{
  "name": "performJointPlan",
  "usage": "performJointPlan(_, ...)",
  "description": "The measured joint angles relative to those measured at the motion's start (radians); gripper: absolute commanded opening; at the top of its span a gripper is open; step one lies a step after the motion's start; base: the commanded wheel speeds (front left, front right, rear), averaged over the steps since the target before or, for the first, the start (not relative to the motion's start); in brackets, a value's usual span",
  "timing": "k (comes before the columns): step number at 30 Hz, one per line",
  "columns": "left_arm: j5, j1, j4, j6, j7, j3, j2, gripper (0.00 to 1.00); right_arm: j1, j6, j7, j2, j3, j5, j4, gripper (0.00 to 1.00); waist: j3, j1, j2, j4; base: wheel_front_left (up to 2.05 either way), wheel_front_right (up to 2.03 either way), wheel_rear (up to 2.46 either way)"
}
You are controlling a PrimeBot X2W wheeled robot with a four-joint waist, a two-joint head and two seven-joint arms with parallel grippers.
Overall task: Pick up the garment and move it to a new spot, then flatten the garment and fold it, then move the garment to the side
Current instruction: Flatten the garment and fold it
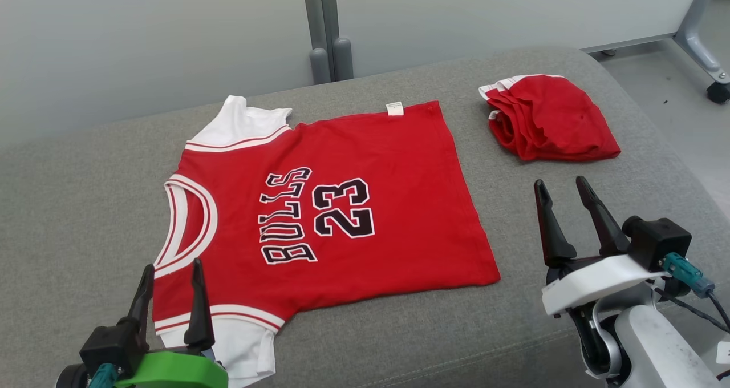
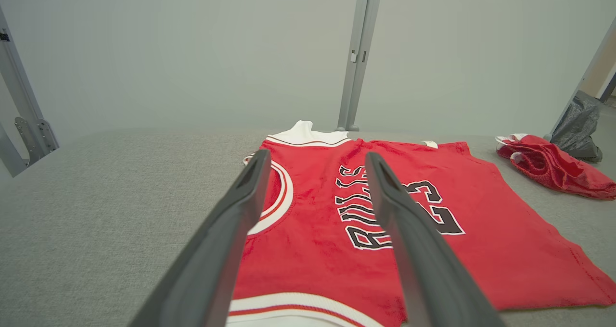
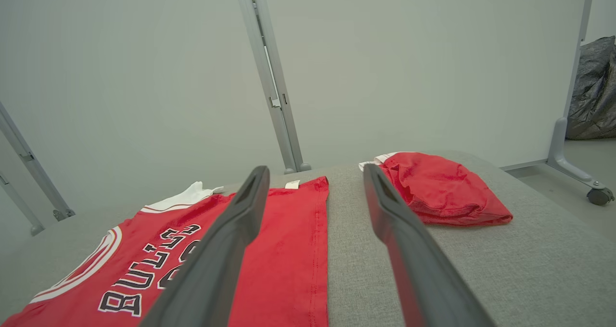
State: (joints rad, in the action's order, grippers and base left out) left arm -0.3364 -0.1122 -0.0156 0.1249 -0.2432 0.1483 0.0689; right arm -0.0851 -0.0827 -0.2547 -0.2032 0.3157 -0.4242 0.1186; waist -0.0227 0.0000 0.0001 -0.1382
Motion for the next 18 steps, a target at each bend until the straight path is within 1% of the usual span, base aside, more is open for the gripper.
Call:
performJointPlan(4, 0.007, 0.000, -0.022, 0.000, -0.005, -0.023, -0.005, 1.00, 0.030, 0.000, 0.000, 0.022, 0.001, 0.005, -0.005, 1.00, -0.001, 0.0000, 0.0000, -0.002, 0.00, 0.00, 0.00)
performJointPlan(12, 0.007, -0.001, -0.042, 0.000, -0.006, -0.023, -0.015, 1.00, 0.058, 0.001, 0.000, 0.038, -0.007, 0.025, -0.005, 1.00, -0.004, 0.0000, 0.0000, 0.002, 0.00, 0.00, 0.00)
performJointPlan(18, 0.007, -0.001, -0.045, 0.000, -0.006, -0.042, -0.017, 1.00, 0.063, 0.002, 0.000, 0.039, -0.017, 0.044, -0.006, 1.00, -0.006, 0.0000, 0.0000, 0.004, 0.00, 0.00, 0.00)
